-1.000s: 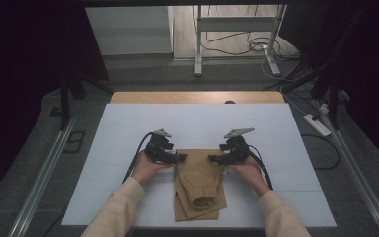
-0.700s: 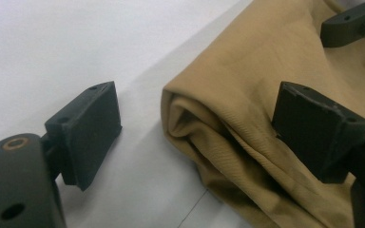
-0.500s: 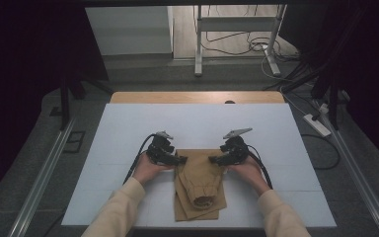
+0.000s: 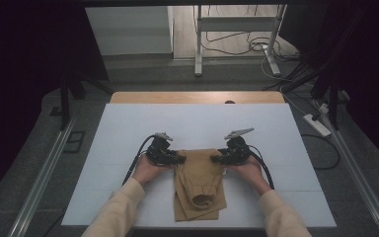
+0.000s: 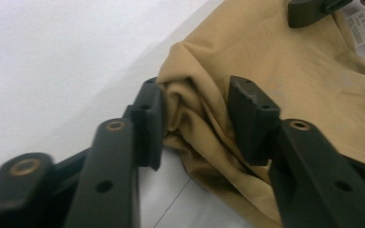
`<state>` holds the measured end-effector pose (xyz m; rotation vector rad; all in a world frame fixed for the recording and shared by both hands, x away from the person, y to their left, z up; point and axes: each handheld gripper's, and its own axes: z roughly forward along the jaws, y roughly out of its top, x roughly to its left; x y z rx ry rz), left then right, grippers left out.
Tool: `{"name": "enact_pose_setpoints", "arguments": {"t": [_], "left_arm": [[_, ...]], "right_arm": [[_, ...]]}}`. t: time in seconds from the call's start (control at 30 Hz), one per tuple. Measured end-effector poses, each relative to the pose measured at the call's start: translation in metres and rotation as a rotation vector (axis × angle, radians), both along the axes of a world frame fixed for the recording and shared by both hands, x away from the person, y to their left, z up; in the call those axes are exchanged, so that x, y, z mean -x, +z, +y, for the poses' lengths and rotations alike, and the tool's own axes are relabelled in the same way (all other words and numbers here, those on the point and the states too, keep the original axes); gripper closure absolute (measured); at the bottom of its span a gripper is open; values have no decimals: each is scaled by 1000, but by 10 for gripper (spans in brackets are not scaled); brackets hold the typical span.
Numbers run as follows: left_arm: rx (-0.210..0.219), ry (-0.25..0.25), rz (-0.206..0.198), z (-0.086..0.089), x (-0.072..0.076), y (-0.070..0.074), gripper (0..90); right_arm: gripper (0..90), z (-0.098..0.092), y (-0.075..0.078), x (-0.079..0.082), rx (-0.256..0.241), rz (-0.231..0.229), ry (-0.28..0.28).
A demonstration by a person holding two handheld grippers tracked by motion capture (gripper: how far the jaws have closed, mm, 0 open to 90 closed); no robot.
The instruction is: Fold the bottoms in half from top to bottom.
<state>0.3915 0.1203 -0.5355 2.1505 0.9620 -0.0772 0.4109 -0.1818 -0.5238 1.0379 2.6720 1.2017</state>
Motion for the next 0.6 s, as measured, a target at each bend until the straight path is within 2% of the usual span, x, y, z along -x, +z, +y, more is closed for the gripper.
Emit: {"name": "enact_pose_setpoints", "arguments": {"t": [0.07, 0.2, 0.33, 0.6], "left_arm": [[1, -9, -7, -1, 1, 1, 656], [-9, -21, -28, -2, 3, 3, 710], [-3, -26, -34, -2, 4, 4, 727], [17, -21, -65, 2, 4, 10, 731]], "right_arm": [[621, 1, 0, 1, 1, 2, 7], [737, 4, 3, 4, 14, -13, 33], [761, 7, 6, 7, 31, -34, 40], [768, 7, 14, 9, 27, -86, 46]]}}
